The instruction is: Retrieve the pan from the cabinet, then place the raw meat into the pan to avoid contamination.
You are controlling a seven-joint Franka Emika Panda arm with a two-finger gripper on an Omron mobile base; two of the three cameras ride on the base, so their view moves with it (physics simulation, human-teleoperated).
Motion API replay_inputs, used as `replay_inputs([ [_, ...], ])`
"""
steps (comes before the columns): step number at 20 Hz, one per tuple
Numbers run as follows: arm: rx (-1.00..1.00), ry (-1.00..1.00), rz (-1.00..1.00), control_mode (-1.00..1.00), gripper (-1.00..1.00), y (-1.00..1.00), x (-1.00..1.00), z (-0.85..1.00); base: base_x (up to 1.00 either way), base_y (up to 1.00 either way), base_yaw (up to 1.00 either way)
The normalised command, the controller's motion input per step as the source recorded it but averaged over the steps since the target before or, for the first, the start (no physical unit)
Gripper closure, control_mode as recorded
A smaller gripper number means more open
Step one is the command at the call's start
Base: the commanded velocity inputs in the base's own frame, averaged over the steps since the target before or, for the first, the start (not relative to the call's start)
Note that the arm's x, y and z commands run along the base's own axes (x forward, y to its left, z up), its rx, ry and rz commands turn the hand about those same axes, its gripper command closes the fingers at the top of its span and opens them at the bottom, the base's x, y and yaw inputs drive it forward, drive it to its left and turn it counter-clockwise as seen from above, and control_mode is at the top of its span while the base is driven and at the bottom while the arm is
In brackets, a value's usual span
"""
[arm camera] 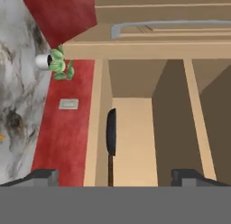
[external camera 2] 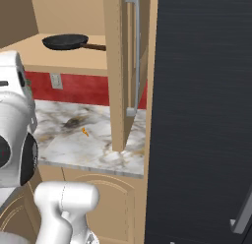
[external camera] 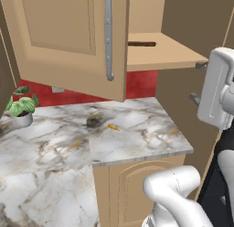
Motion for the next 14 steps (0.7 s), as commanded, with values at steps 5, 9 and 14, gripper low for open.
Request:
replay_inputs([
  [5, -0.15, -0.04, 0.12, -1.0, -1.0, 0.41, 0.32, 0.0, 0.0, 0.0, 0.0],
  [9, -0.15, -0.03, 0.07, -1.0, -1.0, 0.38, 0.22, 0.02, 0.0, 0.0, 0.0],
  [14, -0.04, -0.04, 0.03, -1.0, -1.0, 0.07, 0.03, 0.22, 0.0, 0.0, 0.0],
])
